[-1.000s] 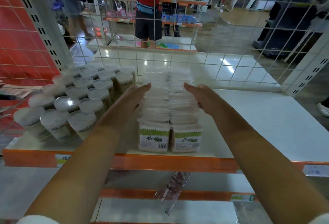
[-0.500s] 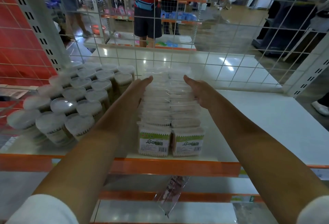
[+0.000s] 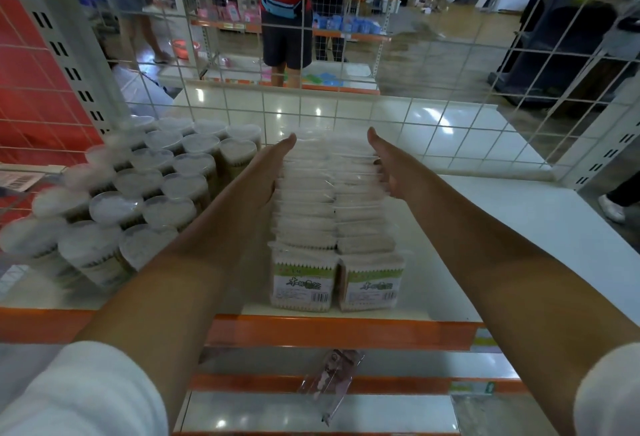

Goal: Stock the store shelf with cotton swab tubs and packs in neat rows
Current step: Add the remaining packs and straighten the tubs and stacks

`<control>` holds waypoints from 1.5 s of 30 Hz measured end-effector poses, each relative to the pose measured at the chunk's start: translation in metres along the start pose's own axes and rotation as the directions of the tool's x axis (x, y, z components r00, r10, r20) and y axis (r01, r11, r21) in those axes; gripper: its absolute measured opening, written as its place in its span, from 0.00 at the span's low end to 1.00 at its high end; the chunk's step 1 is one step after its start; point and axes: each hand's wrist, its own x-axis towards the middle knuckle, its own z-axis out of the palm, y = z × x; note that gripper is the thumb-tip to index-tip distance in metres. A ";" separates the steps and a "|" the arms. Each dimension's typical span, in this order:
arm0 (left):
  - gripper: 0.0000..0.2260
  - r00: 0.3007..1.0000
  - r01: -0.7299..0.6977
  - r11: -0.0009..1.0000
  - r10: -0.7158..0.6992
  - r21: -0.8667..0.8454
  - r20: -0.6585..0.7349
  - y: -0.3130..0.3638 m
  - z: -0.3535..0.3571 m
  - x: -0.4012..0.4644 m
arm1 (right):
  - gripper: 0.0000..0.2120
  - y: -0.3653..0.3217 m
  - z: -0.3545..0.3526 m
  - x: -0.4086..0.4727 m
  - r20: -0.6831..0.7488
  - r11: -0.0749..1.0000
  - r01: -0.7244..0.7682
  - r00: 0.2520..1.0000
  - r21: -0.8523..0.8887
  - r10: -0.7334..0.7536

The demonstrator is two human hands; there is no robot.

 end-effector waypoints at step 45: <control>0.18 0.561 -0.625 -0.188 0.568 0.758 0.603 -0.079 -0.025 -0.127 | 0.14 0.097 -0.018 -0.138 0.480 -0.172 0.754 0.210 -0.634 -0.852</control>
